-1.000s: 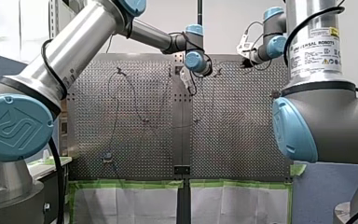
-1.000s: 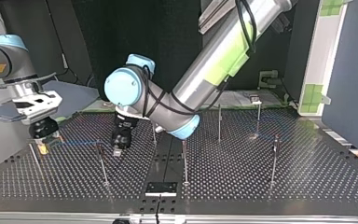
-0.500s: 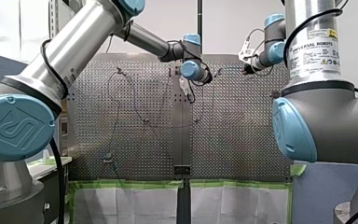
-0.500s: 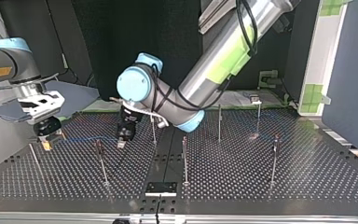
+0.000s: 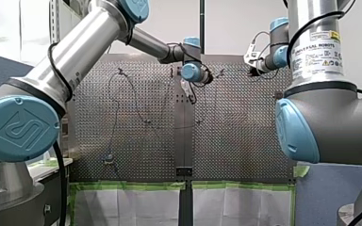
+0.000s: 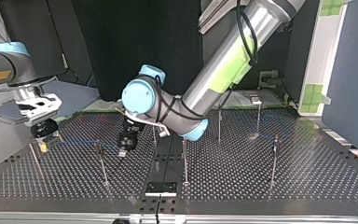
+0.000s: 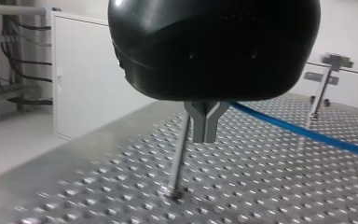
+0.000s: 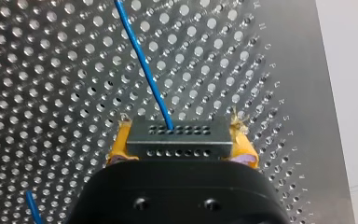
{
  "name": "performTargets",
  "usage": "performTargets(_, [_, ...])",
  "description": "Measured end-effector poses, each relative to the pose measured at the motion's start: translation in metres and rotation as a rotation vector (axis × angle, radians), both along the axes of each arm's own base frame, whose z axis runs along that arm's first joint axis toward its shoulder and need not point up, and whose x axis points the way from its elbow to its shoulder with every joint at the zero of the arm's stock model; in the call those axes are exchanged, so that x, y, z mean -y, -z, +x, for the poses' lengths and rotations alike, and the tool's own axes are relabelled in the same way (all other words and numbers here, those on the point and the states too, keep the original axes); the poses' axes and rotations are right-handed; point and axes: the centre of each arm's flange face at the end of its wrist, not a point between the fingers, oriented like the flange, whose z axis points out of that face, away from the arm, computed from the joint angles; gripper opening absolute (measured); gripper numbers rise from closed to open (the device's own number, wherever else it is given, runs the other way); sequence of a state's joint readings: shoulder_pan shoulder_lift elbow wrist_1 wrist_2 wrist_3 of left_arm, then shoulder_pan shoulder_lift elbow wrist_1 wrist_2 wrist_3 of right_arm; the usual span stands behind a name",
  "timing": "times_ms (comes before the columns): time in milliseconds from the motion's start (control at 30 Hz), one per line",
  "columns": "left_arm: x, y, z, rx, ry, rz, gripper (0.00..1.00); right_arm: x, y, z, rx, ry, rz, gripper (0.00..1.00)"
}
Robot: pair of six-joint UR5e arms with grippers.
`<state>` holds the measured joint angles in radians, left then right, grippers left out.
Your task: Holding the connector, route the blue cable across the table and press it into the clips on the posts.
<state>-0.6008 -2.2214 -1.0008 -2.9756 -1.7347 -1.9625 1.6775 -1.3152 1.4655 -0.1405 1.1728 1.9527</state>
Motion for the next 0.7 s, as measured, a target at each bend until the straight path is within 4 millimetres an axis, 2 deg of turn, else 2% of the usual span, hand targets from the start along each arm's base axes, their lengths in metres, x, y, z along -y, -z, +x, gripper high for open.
performTargets(233, [0.004, 0.013, 0.021, 0.001, -0.004, 0.000, 0.00, 0.014, 0.001, -0.009, 0.001, 0.009, -0.005, 0.00])
performTargets(467, [-0.003, -0.006, 0.038, 0.031, -0.013, -0.021, 0.00, 0.030, 0.007, -0.021, 0.003, 0.018, -0.005, 0.00])
performTargets(567, [-0.006, -0.017, 0.042, 0.041, -0.016, -0.027, 0.00, 0.036, 0.003, -0.025, 0.011, 0.020, -0.013, 0.00])
performTargets(700, [-0.009, -0.021, 0.045, 0.038, -0.021, -0.024, 0.00, 0.043, -0.008, -0.031, 0.025, 0.021, -0.033, 0.00])
